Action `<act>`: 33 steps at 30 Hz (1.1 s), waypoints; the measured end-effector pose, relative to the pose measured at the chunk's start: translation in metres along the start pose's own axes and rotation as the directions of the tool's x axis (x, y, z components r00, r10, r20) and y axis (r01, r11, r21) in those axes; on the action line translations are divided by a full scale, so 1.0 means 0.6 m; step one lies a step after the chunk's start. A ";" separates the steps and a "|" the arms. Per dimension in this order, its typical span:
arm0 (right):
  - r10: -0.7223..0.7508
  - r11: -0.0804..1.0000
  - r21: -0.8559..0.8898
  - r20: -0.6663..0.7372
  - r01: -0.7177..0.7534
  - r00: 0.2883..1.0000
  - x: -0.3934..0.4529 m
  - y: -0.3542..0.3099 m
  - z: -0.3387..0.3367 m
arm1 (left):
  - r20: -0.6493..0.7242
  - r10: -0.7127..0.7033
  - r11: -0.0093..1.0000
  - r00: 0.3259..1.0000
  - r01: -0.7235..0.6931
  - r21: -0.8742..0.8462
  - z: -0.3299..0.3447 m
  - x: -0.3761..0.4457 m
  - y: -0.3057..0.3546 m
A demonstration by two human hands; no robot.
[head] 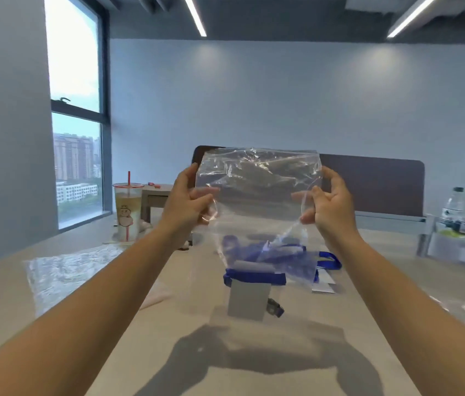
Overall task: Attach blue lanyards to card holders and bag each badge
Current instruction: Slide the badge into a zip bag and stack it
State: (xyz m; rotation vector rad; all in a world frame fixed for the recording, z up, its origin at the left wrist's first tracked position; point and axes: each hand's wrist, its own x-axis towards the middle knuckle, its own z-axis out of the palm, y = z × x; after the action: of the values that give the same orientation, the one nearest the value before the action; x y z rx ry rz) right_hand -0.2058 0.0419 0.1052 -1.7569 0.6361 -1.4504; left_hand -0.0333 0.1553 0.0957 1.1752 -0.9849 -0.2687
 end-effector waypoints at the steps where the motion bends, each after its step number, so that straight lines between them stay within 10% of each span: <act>1: -0.002 1.000 -0.025 -0.029 0.001 1.000 -0.004 0.003 -0.025 | 0.037 0.009 1.000 0.999 -0.009 -0.003 0.022 -0.003 -0.002; 15: -0.009 0.978 -0.203 -0.231 -0.039 0.973 -0.078 -0.020 -0.347 | 0.507 -0.004 0.966 0.862 0.134 -0.221 0.316 -0.071 0.017; 33: 0.163 0.777 -0.564 -0.251 -0.281 0.954 0.004 0.236 -0.504 | 0.687 -0.104 0.994 0.719 0.052 0.096 0.563 -0.009 -0.185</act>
State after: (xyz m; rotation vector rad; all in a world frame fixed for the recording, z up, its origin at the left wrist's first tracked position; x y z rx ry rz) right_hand -0.4860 -0.1156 0.0139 -1.9177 1.4889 -1.3383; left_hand -0.2603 -0.1053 0.0119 1.1996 -1.6131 -0.7941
